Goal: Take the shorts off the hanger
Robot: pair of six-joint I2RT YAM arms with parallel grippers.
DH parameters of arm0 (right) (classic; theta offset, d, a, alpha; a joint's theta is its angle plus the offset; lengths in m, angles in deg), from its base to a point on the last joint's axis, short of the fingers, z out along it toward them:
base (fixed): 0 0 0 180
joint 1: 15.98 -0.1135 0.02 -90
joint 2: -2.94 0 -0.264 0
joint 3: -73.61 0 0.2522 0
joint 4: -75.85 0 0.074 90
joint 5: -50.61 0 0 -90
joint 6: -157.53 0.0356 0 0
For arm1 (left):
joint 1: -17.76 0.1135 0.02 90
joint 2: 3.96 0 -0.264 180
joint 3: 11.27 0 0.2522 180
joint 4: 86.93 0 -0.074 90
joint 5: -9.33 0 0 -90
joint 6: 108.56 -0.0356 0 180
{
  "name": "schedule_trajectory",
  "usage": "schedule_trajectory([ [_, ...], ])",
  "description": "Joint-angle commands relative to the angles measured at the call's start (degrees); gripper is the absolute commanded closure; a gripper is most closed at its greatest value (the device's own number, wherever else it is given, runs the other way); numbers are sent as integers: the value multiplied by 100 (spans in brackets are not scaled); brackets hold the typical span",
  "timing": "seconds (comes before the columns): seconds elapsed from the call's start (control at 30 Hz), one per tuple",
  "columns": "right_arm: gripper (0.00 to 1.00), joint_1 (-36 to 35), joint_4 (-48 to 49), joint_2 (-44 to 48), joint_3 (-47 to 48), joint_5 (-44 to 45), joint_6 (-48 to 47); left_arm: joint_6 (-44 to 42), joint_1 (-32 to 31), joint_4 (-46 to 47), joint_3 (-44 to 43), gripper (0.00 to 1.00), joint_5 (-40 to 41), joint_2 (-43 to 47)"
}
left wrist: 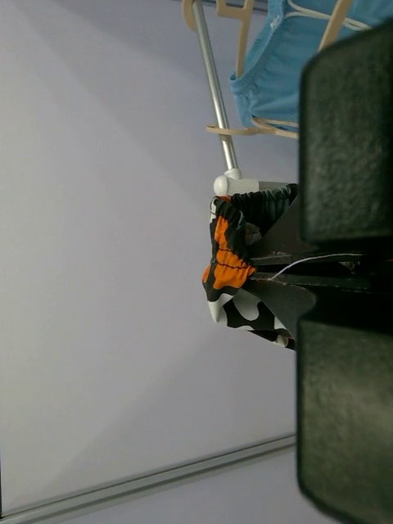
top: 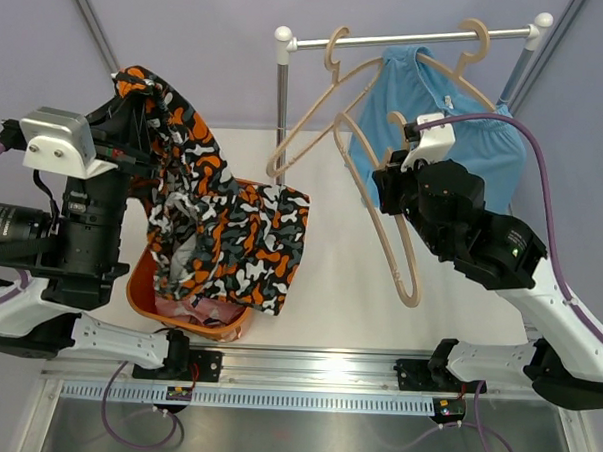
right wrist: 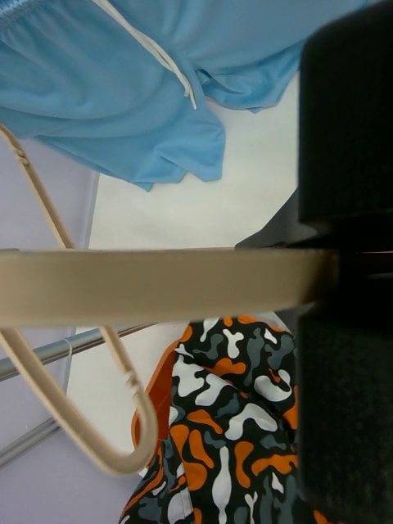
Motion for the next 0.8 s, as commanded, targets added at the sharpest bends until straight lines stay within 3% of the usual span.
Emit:
schedule_trajectory([
  [0.0, 100, 22, 74, 168, -9, -125, 128, 187, 94, 39, 192, 99, 82, 339],
  [0.1, 100, 22, 74, 247, -105, -195, 216, 783, 243, -199, 920, 99, 372, 567],
  [0.2, 100, 22, 13, 343, -167, -187, 304, 2021, 489, -830, 1957, 99, 697, 770],
  [0.27, 100, 13, -31, 405, -185, -204, 321, 3417, 857, -1480, 2538, 99, 820, 928],
  [0.3, 100, 13, -57, 423, -176, -213, 339, 4023, 1050, -2319, 2696, 100, 786, 972],
  [0.33, 100, 22, -127, 423, -167, -239, 348, 5299, 1235, -2754, 2846, 100, 733, 1060],
  [0.37, 100, 13, -172, 423, -150, -248, 348, 5990, 1672, -3254, 3178, 100, 637, 1122],
  [0.4, 100, 22, -259, 432, -124, -257, 383, 7259, 1929, -4008, 3381, 100, 410, 1192],
  [0.43, 100, 13, -286, 458, -141, -257, 383, 7820, 2401, -4250, 3601, 100, -141, 1314],
  [0.57, 100, 22, -277, 607, -281, -266, 444, 9879, 3327, -5094, 4795, 100, -1366, 1272],
  [0.7, 100, 22, -365, 599, -282, -231, 453, 11547, 4118, -4930, 5840, 100, -2690, 1201],
  [0.77, 100, 22, -391, 599, -247, -222, 445, 11928, 4899, -4310, 6369, 97, -3395, 1263],
])
